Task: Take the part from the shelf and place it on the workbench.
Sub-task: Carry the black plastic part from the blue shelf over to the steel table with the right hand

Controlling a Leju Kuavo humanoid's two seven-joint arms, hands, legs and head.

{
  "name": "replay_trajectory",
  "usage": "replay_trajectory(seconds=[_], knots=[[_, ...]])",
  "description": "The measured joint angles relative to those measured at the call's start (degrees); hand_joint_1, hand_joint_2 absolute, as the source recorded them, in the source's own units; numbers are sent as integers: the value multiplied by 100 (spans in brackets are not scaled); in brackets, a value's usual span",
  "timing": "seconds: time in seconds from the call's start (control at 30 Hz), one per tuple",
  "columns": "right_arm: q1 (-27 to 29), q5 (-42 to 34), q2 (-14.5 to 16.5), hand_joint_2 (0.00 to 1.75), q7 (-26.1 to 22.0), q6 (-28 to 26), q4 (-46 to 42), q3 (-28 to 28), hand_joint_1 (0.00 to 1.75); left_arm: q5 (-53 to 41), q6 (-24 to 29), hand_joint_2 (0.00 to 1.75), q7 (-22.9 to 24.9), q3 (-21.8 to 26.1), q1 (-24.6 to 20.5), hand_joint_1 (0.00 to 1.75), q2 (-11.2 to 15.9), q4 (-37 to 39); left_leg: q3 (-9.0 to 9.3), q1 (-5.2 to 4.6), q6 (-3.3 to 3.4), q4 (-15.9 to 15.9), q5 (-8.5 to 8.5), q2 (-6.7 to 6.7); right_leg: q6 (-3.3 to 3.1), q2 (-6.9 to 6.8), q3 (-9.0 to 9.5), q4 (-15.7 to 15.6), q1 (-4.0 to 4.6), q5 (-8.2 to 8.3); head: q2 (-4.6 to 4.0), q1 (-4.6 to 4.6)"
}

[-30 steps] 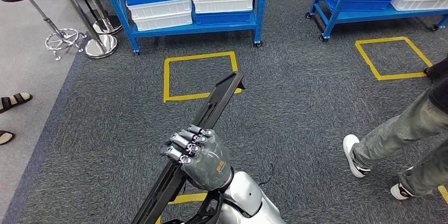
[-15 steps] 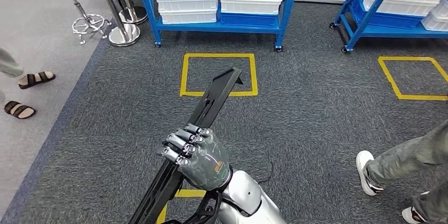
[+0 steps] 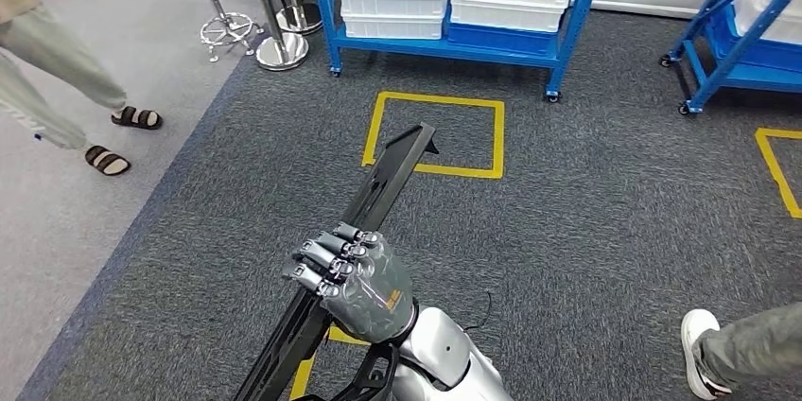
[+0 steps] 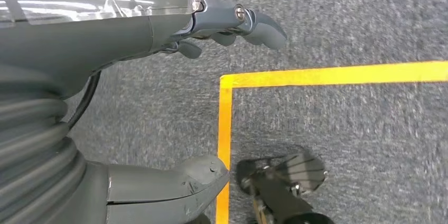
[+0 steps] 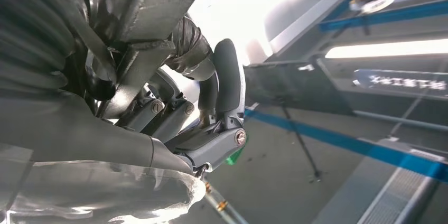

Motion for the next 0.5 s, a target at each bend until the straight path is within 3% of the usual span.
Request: replay_trajectory(seconds=[0.07,0.13,0.2,0.23,0.27,0.33,0.4,0.5], knots=[[18,1,-4,175,-41,0,-1,-11,175,53,10,175,1,0,18,0,15,0,-130,-1,4,317,-57,29,-12,-146,-9,5,29,-8,0,-1],[28,8,-5,175,-67,0,-8,-25,175,139,28,175,1,1,36,0,34,0,171,-16,54,-202,246,101,-16,-274,2,9,53,-18,0,-1],[40,10,-7,175,-81,0,-37,-40,175,246,152,175,-10,3,29,0,42,0,573,-80,146,-951,490,347,2,-387,20,8,80,-33,0,0],[53,-2,-14,175,-94,0,-59,-48,175,295,270,175,-32,4,25,0,21,0,682,-114,188,-1162,535,432,25,-434,27,6,88,-39,0,0],[75,-23,-23,175,-116,0,-85,-55,175,336,407,175,-63,4,30,0,-6,0,709,-144,221,-1235,525,468,51,-481,34,-1,92,-42,0,0],[137,-69,-48,175,-175,0,-134,-73,175,375,632,175,-129,5,68,0,-80,0,716,-145,276,-1276,558,350,117,-571,66,-26,95,-50,0,0],[193,-92,-74,175,-243,0,-183,-97,175,373,721,175,-156,5,99,0,-150,0,756,-112,342,-1365,615,236,189,-426,49,86,84,-158,0,2],[323,-111,-116,175,-355,0,-246,-180,175,333,726,175,-151,4,82,0,-243,0,751,-86,403,-1408,667,51,240,-16,-372,984,53,-649,0,3]])
